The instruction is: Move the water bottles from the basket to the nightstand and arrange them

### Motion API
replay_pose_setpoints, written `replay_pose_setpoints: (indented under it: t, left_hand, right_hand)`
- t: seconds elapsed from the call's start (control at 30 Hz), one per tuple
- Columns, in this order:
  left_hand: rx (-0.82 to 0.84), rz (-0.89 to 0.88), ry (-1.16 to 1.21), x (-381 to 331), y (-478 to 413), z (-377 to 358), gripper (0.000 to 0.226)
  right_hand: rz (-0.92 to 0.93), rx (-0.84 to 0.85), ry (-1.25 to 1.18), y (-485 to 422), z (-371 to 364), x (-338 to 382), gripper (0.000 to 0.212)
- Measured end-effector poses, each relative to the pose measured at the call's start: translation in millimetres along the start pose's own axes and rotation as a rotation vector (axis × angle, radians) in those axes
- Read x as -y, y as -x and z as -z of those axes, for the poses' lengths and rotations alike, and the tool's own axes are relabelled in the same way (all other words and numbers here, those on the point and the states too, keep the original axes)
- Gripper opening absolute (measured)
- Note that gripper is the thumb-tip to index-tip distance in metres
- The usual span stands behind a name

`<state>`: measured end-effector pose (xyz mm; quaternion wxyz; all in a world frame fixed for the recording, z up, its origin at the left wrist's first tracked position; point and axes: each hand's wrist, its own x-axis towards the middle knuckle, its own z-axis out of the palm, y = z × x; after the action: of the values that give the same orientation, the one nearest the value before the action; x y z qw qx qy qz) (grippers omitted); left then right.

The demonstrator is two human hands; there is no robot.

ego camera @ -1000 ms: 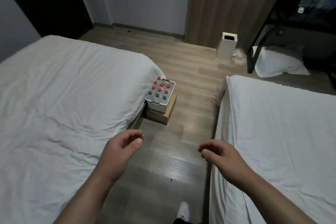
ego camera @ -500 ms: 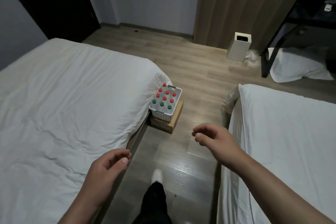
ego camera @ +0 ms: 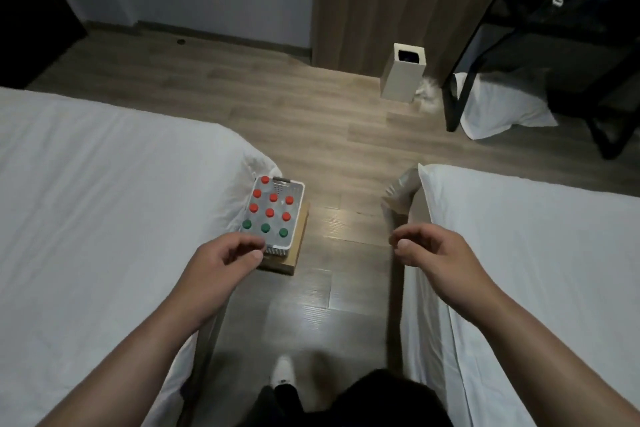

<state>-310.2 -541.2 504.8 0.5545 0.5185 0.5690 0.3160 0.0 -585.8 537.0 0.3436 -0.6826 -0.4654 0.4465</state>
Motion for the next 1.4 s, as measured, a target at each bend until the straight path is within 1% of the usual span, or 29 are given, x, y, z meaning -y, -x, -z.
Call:
replay_pose_setpoints:
  t: [0.07,0.17,0.23,0.33,0.47,0.57,0.7,0.83,0.93,1.0,1.03,1.17,1.23,1.33,1.4]
  left_hand:
    - [0.027,-0.013,-0.008,-19.4,-31.8,-15.1,0.020]
    - [0.038,-0.040,-0.022,-43.8,-77.4,-41.7,0.022]
    - [0.031,-0.048,-0.025,-56.7,-108.1,-60.0,0.016]
    - [0.034,-0.049,-0.037,-76.1,-149.3,-89.9,0.016]
    - [0.002,-0.016,-0.074,-100.9,-196.4,-127.5,0.022]
    - [-0.017,0.024,-0.102,-119.7,-224.0,-149.9,0.019]
    - [-0.096,0.046,-0.073,-138.1,-249.1,-169.1,0.015]
    - [-0.177,0.071,-0.060,-145.0,-262.5,-165.7,0.015]
    - [-0.250,0.112,-0.071,-139.4,-273.2,-146.9,0.019]
    - [-0.303,0.139,-0.063,-131.3,-284.0,-133.2,0.019]
    - [-0.317,0.147,-0.072,-128.4,-290.5,-127.8,0.017]
    - [-0.339,0.156,-0.082,-124.4,-327.6,-114.5,0.016]
    - [-0.361,0.180,-0.040,-128.8,-351.8,-109.2,0.013]
    - [-0.361,0.173,0.013,-137.9,-399.2,-97.3,0.021]
    - [-0.350,0.162,0.045,-148.0,-432.5,-90.4,0.018]
  right_hand:
    - [-0.035,-0.038,-0.014,-8.9,10.9,-7.7,0.015]
    - [-0.079,-0.063,-0.013,-28.3,31.0,-19.0,0.015]
    - [-0.104,-0.075,-0.033,-49.1,48.5,-27.2,0.015]
    - [-0.131,-0.084,-0.069,-89.5,78.4,-36.2,0.015]
    - [-0.137,-0.043,-0.073,-149.5,123.0,-38.5,0.015]
    - [-0.137,0.009,-0.086,-187.5,150.3,-37.0,0.017]
    - [-0.100,0.089,-0.051,-239.9,170.8,-27.7,0.015]
    - [-0.024,0.142,-0.027,-291.6,172.5,-8.8,0.015]
    - [0.003,0.184,-0.035,-334.9,166.7,8.1,0.015]
    - [0.022,0.206,-0.032,-364.3,161.3,18.5,0.014]
    - [0.032,0.214,-0.028,-379.4,158.9,23.2,0.017]
    - [0.058,0.244,-0.009,-439.6,147.7,45.4,0.023]
    - [0.056,0.255,-0.003,-466.9,141.5,58.5,0.021]
    - [0.055,0.262,0.000,-507.0,137.2,81.1,0.017]
    - [0.061,0.277,0.040,-530.5,137.8,95.8,0.013]
